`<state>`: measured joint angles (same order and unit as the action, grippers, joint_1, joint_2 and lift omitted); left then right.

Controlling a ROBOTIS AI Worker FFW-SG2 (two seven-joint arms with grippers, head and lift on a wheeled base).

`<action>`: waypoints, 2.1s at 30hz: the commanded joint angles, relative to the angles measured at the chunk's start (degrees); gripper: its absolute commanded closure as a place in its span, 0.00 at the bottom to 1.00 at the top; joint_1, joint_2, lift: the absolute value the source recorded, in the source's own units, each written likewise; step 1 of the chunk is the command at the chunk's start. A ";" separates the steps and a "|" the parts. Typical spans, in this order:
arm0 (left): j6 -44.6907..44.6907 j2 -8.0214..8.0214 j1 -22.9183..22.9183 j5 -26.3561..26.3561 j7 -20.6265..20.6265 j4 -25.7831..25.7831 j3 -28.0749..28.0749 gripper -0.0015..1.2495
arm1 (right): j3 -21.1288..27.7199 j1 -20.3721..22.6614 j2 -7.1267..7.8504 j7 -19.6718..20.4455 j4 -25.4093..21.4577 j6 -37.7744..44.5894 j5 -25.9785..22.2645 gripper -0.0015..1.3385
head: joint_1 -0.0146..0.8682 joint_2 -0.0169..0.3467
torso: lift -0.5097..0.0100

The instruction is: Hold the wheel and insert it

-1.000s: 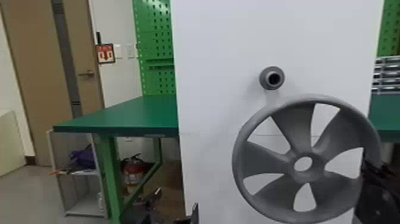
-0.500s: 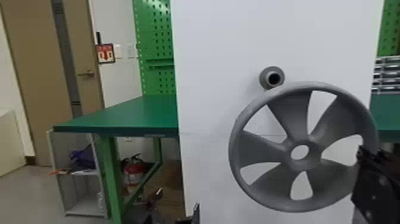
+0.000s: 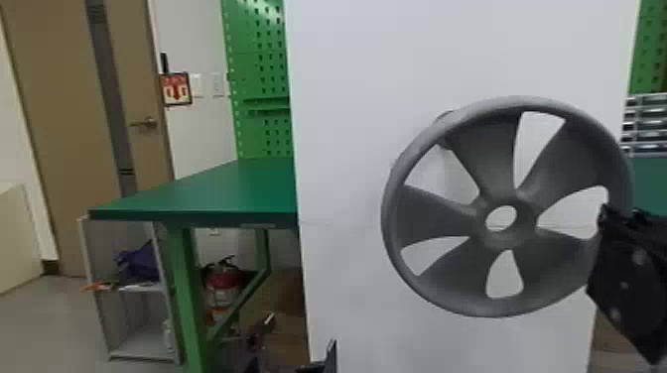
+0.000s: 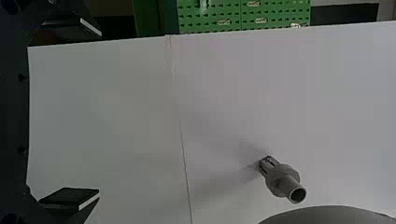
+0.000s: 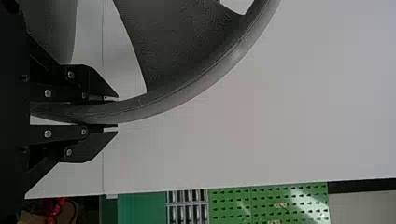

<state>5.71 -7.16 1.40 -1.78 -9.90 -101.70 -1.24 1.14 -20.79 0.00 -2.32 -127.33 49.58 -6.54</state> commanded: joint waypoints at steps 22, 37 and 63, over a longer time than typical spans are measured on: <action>-0.61 -0.31 -0.08 0.20 -0.04 0.28 -0.52 0.08 | -5.71 -4.52 -0.05 11.81 0.24 1.92 -1.10 0.81 | 0.28 0.88 | 0.02; -0.88 -0.83 -0.25 0.20 0.05 0.45 -0.96 0.08 | -7.81 -6.54 -0.05 16.38 0.24 2.98 -2.07 0.81 | 0.28 0.88 | 0.02; -1.05 -1.19 -0.17 0.20 0.05 0.54 -1.31 0.08 | -9.31 -11.37 -0.05 18.76 0.59 7.02 -2.42 0.81 | 0.28 0.88 | 0.02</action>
<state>4.71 -8.33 1.08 -1.59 -9.90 -101.18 -2.54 -7.89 -30.58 0.00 16.30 -126.77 53.94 -8.75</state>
